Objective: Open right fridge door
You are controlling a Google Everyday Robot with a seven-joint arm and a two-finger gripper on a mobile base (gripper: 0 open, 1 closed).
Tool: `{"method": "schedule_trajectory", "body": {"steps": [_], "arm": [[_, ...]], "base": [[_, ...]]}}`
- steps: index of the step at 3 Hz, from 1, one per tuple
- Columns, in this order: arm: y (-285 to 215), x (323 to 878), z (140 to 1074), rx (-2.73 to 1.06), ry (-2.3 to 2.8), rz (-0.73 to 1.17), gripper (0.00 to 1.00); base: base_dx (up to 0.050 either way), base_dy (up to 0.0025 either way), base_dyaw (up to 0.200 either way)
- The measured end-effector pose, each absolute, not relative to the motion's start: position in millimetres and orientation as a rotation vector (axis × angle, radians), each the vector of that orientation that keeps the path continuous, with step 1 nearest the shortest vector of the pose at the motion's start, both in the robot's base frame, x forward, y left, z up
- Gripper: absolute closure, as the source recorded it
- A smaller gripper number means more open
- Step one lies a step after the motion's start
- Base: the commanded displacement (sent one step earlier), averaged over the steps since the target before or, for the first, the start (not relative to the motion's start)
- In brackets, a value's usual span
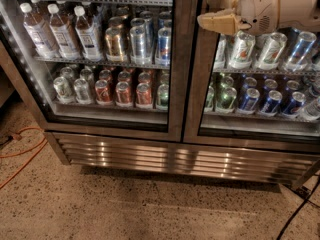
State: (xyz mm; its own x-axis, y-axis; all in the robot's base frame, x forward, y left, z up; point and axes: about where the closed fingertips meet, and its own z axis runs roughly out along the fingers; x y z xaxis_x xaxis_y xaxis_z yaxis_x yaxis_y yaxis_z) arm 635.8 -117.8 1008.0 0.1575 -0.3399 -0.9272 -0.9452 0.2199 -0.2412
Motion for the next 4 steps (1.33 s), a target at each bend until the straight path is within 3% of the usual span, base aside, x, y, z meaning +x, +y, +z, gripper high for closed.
{"method": "schedule_trajectory", "body": {"steps": [1, 2, 4], "arm": [[-117.8, 635.8, 1008.0, -1.325, 1.391, 0.694, 0.11], [-117.8, 635.8, 1008.0, -1.325, 1.391, 0.694, 0.00], [-116.7, 634.6, 1008.1, -1.321, 1.386, 0.709, 0.00]], "base": [[0.000, 0.00000, 0.000], [0.000, 0.00000, 0.000], [0.000, 0.00000, 0.000]]}}
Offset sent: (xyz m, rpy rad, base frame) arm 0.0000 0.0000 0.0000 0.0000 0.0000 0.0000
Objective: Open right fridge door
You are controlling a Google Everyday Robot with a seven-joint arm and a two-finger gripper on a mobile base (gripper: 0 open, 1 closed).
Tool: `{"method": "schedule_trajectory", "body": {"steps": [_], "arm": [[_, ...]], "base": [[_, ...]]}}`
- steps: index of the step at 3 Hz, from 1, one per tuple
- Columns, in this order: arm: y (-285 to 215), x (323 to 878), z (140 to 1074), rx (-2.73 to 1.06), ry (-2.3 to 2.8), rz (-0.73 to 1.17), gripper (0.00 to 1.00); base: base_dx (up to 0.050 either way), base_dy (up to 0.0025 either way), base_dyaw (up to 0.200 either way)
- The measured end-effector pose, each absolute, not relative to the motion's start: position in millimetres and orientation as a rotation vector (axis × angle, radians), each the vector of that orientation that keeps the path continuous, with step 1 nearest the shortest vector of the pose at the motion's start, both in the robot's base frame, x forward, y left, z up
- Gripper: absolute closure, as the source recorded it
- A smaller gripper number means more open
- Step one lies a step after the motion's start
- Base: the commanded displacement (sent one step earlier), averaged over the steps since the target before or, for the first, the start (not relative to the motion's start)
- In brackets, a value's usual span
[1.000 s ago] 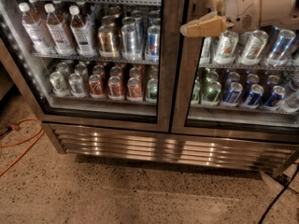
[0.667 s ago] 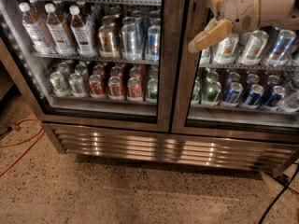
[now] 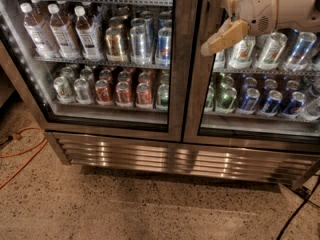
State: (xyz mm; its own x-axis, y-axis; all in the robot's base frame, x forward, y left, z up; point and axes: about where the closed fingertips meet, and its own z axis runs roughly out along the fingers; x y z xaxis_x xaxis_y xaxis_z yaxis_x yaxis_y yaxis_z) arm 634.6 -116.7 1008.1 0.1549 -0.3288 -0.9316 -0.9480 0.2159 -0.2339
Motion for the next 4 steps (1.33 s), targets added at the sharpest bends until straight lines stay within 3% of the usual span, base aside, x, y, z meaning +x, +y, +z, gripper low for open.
{"method": "schedule_trajectory", "body": {"steps": [2, 4], "arm": [[-114.4, 632.6, 1010.5, -1.330, 1.357, 0.739, 0.00], [-114.5, 632.6, 1010.5, -1.330, 1.357, 0.739, 0.48]], "base": [[0.000, 0.00000, 0.000], [0.000, 0.00000, 0.000]]}}
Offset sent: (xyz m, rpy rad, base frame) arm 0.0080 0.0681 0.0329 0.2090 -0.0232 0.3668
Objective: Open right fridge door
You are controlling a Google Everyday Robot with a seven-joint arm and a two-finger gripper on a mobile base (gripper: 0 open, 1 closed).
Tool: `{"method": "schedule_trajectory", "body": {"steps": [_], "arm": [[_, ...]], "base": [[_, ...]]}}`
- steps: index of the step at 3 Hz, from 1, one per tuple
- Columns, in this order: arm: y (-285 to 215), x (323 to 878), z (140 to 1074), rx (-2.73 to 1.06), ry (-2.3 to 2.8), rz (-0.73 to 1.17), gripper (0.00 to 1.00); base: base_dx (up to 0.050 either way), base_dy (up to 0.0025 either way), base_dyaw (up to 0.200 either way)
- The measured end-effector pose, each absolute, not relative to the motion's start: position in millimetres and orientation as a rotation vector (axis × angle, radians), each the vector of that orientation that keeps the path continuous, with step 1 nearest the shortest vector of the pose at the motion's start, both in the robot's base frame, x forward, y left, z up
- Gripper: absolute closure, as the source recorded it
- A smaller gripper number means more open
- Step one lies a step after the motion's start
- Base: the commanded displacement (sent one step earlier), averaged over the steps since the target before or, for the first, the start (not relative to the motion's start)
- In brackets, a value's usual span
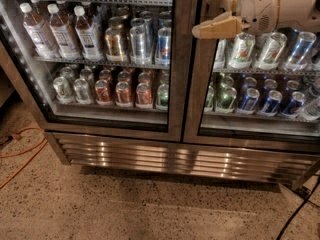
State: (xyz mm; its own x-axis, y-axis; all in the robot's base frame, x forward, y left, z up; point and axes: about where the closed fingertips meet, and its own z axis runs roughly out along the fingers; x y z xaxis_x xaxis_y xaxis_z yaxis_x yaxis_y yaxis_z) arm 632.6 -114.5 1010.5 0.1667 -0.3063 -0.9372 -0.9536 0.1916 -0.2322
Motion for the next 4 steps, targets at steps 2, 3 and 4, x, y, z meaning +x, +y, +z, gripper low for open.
{"method": "schedule_trajectory", "body": {"steps": [2, 3, 4], "arm": [[-121, 638, 1012, -1.330, 1.357, 0.739, 0.95], [-132, 651, 1016, -1.330, 1.356, 0.739, 1.00], [-136, 657, 1018, -1.330, 1.356, 0.739, 1.00]], "base": [[0.000, 0.00000, 0.000], [0.000, 0.00000, 0.000], [0.000, 0.00000, 0.000]]}}
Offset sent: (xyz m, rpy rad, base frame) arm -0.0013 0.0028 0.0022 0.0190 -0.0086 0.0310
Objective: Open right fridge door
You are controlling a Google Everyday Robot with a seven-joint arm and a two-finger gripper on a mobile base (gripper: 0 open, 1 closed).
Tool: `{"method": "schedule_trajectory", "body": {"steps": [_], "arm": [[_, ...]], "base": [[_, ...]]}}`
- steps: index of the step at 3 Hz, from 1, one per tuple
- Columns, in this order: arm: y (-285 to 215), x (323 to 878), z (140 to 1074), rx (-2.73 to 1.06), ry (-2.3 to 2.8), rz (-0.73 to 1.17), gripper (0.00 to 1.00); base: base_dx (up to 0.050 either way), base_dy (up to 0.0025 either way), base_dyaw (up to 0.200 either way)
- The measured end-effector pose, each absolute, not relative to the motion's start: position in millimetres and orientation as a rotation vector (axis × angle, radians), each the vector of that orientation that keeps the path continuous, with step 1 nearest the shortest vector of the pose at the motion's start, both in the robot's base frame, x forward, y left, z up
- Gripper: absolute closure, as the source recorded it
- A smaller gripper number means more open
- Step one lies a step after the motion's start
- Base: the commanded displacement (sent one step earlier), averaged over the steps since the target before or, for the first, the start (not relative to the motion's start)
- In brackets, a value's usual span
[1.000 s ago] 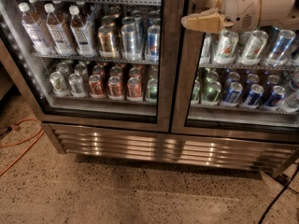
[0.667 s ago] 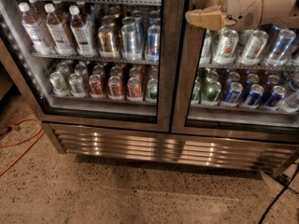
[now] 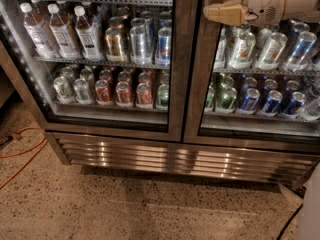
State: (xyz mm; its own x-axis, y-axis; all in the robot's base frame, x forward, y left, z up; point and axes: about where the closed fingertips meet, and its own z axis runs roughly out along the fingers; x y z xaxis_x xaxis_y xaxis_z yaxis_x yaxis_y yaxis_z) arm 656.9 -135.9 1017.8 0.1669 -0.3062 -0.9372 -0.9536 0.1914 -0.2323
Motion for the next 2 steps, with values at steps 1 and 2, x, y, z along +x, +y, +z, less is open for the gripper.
{"method": "schedule_trajectory", "body": {"steps": [1, 2], "arm": [[-139.0, 664.2, 1020.1, -1.330, 1.356, 0.739, 0.82], [-141.6, 670.4, 1021.1, -1.330, 1.356, 0.739, 0.57]], "base": [[0.000, 0.00000, 0.000], [0.000, 0.00000, 0.000]]}}
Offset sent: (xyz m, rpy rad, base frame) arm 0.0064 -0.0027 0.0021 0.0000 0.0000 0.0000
